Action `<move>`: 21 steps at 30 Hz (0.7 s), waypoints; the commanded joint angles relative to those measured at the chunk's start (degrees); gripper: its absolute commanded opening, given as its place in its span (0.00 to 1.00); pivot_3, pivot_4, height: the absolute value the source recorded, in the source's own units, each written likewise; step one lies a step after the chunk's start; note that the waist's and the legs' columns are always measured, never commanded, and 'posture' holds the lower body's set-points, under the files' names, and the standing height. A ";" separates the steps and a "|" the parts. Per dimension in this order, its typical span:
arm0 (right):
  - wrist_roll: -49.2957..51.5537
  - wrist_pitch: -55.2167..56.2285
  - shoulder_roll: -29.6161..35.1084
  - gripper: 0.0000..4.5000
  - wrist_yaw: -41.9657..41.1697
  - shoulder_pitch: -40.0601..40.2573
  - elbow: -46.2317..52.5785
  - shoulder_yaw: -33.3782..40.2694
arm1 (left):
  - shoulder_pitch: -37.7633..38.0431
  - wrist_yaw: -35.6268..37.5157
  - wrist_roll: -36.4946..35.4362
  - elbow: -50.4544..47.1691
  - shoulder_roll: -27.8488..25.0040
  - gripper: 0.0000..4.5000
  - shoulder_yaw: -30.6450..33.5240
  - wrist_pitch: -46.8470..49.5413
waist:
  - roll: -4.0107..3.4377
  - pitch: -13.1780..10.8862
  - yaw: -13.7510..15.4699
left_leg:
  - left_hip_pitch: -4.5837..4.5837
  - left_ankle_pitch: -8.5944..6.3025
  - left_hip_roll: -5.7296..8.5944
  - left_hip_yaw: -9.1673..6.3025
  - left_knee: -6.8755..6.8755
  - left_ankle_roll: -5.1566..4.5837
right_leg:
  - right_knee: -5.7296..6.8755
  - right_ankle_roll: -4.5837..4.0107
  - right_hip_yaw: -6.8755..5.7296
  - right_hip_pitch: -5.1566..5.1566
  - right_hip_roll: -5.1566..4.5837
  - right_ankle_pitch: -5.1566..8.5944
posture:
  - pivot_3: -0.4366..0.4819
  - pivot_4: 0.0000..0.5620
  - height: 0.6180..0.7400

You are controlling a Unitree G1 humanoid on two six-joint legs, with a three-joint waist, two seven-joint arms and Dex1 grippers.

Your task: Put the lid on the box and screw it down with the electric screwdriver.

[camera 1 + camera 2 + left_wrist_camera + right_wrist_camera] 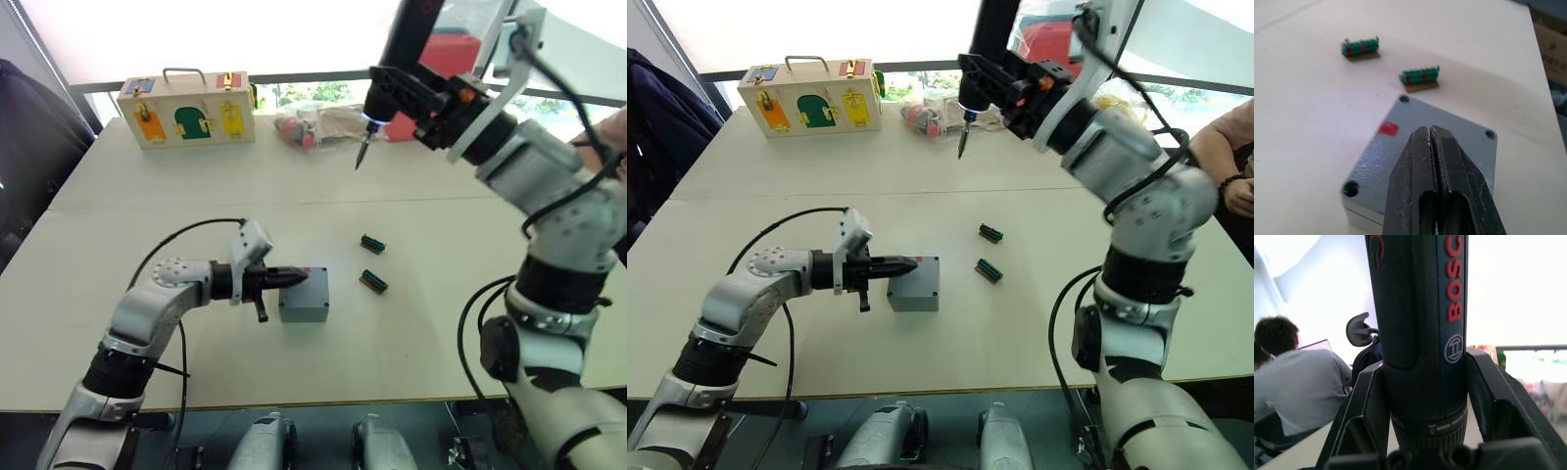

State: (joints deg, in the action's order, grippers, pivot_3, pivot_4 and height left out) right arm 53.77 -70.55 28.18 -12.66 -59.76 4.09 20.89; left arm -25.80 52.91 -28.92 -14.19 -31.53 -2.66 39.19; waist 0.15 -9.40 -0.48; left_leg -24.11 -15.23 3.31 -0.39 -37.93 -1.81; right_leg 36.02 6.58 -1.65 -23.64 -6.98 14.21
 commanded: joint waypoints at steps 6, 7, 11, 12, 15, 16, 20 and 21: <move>2.95 -21.95 18.19 0.40 6.85 -1.55 -16.29 -5.54 | 3.27 4.92 -8.42 -13.89 -8.88 0.00 3.07 4.67 | -0.23 -0.17 -0.02 | -0.55 0.23 0.02 0.12 0.03 0.36 | -0.06 -0.03 -0.01 -0.51 -0.05 0.00 | 0.48 0.27 1.00; 4.96 -21.95 20.59 0.40 6.76 -0.35 -16.80 -8.09 | 3.66 5.34 -9.38 -14.48 -9.49 0.00 2.88 5.35 | -0.27 -0.23 -0.05 | -0.58 0.20 0.02 0.12 0.03 0.30 | -0.11 -0.03 -0.02 -0.51 -0.05 0.00 | 0.48 0.27 1.00; 13.69 -21.95 28.34 0.40 7.88 1.72 -21.34 -18.81 | 4.38 5.32 -8.36 -15.98 -10.47 0.00 0.57 4.64 | -0.41 -0.45 -0.56 | -0.61 0.01 0.02 0.21 -0.08 -0.06 | -0.08 0.00 -0.02 -0.50 0.03 -0.02 | 0.48 0.27 1.00; 16.03 -21.95 29.69 0.40 8.35 2.06 -22.70 -20.83 | 4.64 5.37 -8.00 -16.27 -10.64 0.00 0.12 4.26 | -0.41 -0.49 -0.60 | -0.60 0.02 0.02 0.22 -0.08 -0.06 | -0.04 0.00 -0.02 -0.51 0.06 -0.02 | 0.48 0.27 1.00; 19.36 -21.95 32.30 0.40 9.21 4.30 -26.06 -26.18 | 5.52 5.88 -6.67 -16.83 -11.58 0.00 -1.41 2.98 | -0.41 -0.50 -0.45 | -0.57 0.03 -0.06 0.21 -0.14 -0.06 | 0.04 0.00 -0.04 -0.50 0.18 -0.02 | 0.48 0.27 1.00; 19.33 -21.95 32.40 0.40 9.90 4.93 -27.04 -27.10 | 5.78 5.74 -6.75 -17.09 -11.65 0.00 -1.57 2.93 | -0.38 -0.51 -0.32 | -0.58 0.02 -0.07 0.21 -0.14 -0.06 | 0.04 0.00 -0.05 -0.50 0.19 -0.02 | 0.48 0.27 1.00; 20.48 -21.95 31.36 0.40 11.44 5.16 -29.78 -29.27 | 6.49 5.01 -7.28 -18.48 -11.61 0.00 -1.52 3.48 | -0.37 -0.58 -0.19 | -0.59 0.02 -0.03 0.25 -0.18 -0.07 | 0.03 0.01 -0.07 -0.49 0.18 -0.03 | 0.48 0.27 1.00; 20.05 -21.95 31.04 0.40 11.46 5.27 -30.35 -29.72 | 6.71 4.84 -7.25 -18.80 -11.73 0.00 -1.47 3.61 | -0.36 -0.59 -0.17 | -0.59 0.02 -0.03 0.26 -0.19 -0.08 | 0.03 0.02 -0.07 -0.49 0.18 -0.03 | 0.48 0.27 1.00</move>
State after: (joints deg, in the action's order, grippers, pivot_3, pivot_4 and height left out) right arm 72.48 -92.13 58.83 -1.34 -52.64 -26.35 -10.15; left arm -19.17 58.19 -35.64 -30.69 -42.66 -4.08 43.27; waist -0.21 -9.99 -0.65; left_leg -24.70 -15.21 3.28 -0.13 -38.12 -1.89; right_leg 36.05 6.60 -1.72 -24.13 -6.80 14.18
